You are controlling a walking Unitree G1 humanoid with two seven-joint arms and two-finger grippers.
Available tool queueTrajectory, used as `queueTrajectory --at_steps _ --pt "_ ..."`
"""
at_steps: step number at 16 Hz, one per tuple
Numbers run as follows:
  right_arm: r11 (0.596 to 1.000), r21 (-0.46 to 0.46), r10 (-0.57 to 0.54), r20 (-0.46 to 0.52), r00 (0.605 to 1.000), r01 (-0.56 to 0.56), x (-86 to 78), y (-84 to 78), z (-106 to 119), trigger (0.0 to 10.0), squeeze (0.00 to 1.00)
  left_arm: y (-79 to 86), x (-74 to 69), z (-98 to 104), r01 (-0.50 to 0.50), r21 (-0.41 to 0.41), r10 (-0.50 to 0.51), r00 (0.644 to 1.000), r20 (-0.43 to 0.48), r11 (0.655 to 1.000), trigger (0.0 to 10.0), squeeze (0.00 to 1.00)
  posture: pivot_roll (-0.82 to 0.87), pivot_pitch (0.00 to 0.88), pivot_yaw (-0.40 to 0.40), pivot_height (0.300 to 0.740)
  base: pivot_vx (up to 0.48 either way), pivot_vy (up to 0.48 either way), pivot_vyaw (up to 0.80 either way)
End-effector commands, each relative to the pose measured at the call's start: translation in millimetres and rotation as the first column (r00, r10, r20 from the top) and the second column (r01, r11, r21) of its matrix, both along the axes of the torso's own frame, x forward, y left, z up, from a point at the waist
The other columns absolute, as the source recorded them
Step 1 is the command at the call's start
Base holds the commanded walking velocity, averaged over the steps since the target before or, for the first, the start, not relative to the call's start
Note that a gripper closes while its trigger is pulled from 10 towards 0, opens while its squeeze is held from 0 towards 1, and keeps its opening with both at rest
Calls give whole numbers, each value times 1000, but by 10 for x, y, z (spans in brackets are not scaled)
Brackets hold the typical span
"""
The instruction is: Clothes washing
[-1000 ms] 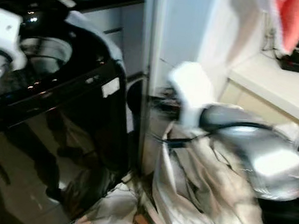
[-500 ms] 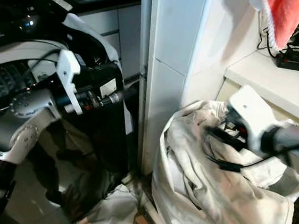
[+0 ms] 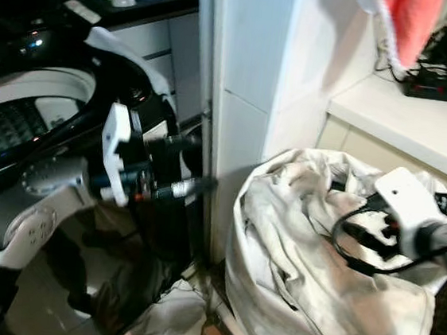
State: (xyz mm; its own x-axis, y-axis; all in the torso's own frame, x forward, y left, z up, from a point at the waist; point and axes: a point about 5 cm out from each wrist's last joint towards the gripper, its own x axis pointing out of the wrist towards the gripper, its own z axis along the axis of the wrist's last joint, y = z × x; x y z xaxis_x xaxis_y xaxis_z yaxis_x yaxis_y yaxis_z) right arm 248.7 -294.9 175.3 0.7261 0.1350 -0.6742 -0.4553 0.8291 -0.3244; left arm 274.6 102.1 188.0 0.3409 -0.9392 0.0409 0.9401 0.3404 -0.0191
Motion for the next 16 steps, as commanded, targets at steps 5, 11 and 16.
queueTrajectory --at_steps 5,11,16 --pt "999 32 -42 49 998 41 173 -61 -240 8196 0 -6 -126 -12 79 16 -78 996 -42 997 10000 55 -39 0 85 740 0 0 0" --pt "995 92 -40 -45 998 44 132 -107 -388 0 0 13 -170 -41 96 30 -94 994 -62 995 10000 59 -35 0 78 740 0 0 0" --pt "974 222 -31 -102 994 53 87 -45 -488 0 0 3 -186 -55 112 35 -109 991 -71 993 10000 59 -36 0 79 740 0 0 0"
